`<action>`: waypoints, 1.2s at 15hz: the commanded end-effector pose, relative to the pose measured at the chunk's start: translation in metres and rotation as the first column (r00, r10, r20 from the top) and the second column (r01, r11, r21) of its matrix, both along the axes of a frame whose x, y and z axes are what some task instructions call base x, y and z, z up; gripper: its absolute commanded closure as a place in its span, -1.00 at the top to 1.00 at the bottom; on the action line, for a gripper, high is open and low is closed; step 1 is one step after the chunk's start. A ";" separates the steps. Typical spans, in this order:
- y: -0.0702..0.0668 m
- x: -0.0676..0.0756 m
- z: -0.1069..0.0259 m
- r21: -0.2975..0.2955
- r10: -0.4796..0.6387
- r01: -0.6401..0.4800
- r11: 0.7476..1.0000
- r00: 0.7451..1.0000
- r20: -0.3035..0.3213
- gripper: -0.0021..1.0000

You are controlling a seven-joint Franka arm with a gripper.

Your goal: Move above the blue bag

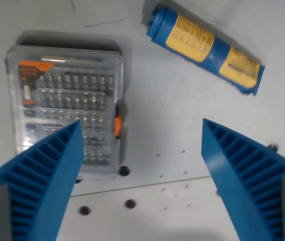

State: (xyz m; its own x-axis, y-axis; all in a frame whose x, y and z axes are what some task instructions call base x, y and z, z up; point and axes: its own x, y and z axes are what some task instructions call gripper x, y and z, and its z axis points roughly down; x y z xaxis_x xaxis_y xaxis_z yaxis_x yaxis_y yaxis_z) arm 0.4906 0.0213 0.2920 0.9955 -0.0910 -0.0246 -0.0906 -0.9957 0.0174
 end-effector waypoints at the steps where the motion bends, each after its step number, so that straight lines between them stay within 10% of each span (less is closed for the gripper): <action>1: -0.008 0.000 -0.010 -0.030 0.282 -0.281 0.959 0.958 0.045 1.00; 8: -0.025 0.004 -0.038 -0.056 0.497 -0.494 0.867 0.867 0.042 1.00; 18: -0.048 0.009 -0.081 -0.090 0.740 -0.736 0.671 0.672 0.011 1.00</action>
State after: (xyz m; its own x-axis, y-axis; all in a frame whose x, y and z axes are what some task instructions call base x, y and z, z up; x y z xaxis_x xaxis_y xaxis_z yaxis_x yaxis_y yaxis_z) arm 0.5031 -0.0227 0.2143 0.9077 0.4158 -0.0562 0.4180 -0.9078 0.0346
